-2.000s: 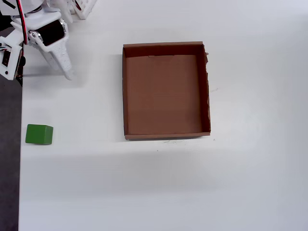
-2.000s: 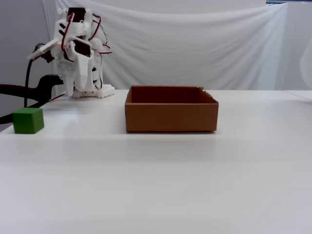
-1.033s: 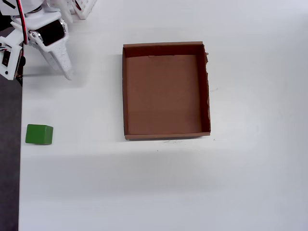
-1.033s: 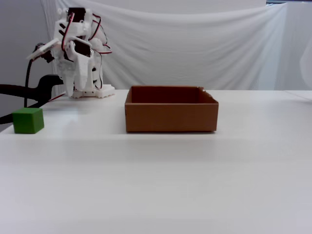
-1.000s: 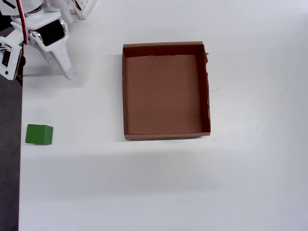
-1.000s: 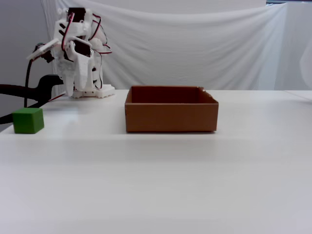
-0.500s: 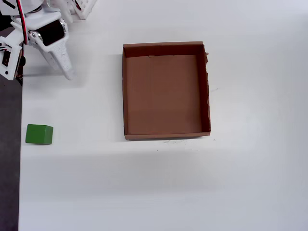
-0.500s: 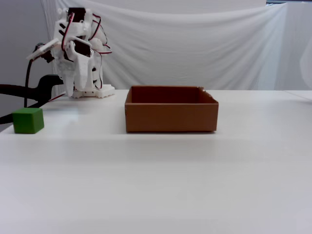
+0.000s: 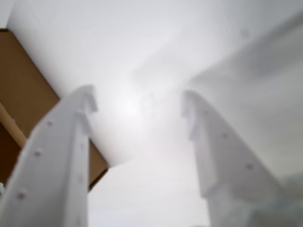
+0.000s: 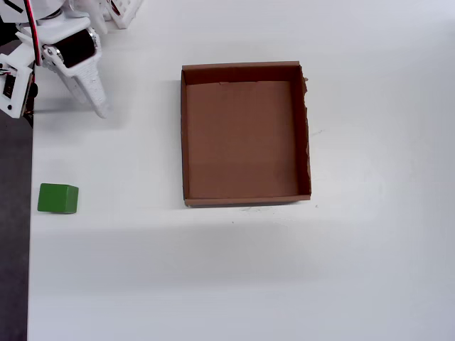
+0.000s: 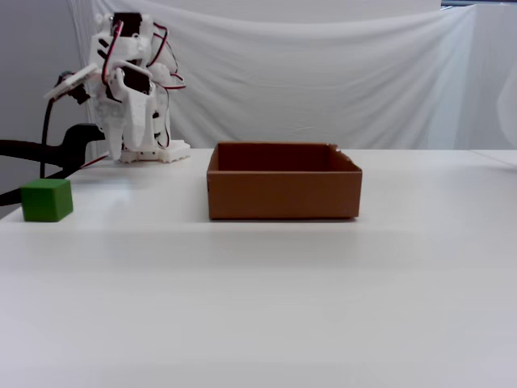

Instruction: Grasp a green cube and put it in a box.

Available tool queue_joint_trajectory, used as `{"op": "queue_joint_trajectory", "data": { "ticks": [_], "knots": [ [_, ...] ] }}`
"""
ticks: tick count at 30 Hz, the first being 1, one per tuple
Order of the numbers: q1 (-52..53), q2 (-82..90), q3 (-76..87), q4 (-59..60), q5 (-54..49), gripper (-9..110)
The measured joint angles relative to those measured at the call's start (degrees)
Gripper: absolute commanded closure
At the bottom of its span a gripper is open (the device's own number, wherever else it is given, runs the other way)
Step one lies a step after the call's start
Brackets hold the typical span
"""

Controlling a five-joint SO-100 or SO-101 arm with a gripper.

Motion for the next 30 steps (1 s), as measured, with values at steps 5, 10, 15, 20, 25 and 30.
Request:
{"op": "queue_joint_trajectory", "data": {
  "ticks": [5,10,15,20,25,30],
  "knots": [
    [0.0,0.0,0.0,0.0,0.0,79],
    [0.0,0.0,0.0,0.0,0.0,79],
    [1.0,0.0,0.0,0.0,0.0,79],
    [2.0,0.0,0.0,0.0,0.0,79],
    [2.5,-1.2,0.0,-2.1,-0.1,79],
    [2.7,-9.8,-0.2,-12.6,-0.3,79]
  ]
}}
